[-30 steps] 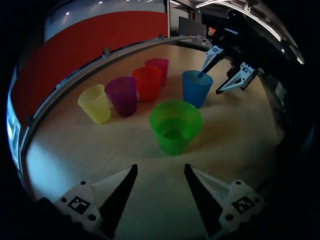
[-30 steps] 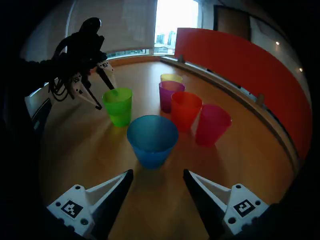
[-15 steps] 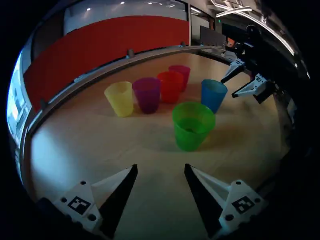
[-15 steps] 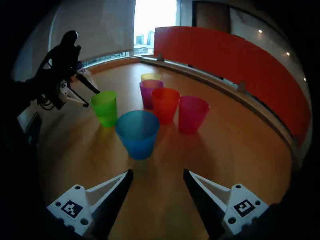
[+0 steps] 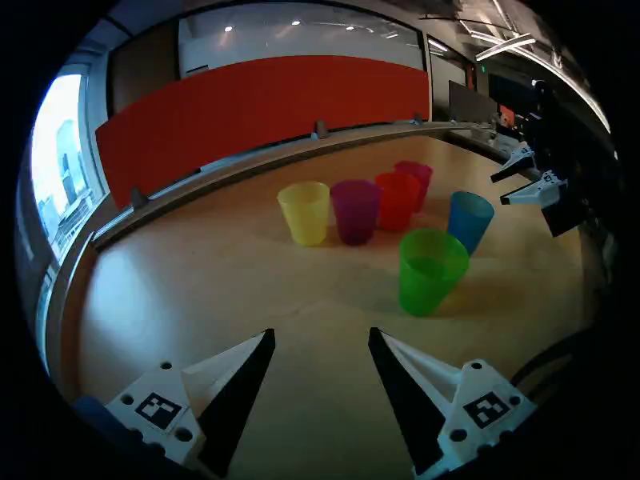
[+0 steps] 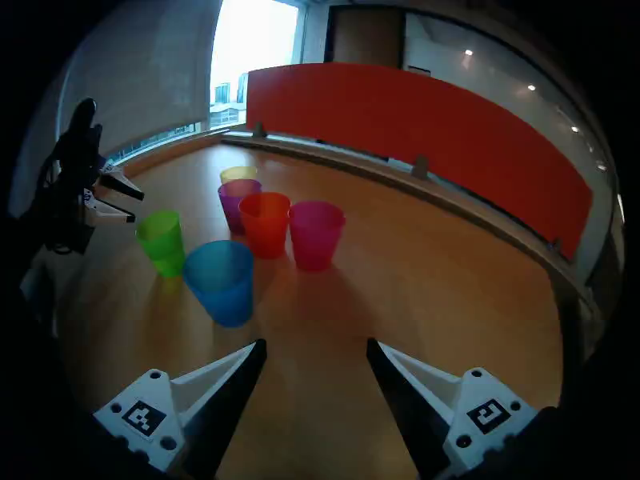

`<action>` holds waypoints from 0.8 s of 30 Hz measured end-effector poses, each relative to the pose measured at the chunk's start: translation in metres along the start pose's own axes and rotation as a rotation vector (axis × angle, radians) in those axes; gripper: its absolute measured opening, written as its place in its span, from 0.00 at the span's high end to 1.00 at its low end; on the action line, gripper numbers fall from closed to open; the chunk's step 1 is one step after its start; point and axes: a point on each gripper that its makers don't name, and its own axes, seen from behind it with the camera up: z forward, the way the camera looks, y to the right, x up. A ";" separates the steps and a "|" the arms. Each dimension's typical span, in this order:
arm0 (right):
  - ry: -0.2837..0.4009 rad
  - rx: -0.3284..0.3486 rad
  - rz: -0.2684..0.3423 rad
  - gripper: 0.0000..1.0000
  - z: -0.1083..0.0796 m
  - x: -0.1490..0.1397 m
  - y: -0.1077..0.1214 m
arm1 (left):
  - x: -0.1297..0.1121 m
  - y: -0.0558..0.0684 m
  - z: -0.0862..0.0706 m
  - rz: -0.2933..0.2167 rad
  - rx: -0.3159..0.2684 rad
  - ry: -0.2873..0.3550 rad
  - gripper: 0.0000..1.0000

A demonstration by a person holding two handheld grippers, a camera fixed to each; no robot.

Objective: Pour water

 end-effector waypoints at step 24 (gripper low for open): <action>0.163 -0.285 0.201 0.03 -0.031 0.013 0.041 | 0.014 -0.033 -0.032 -0.236 0.203 0.214 0.13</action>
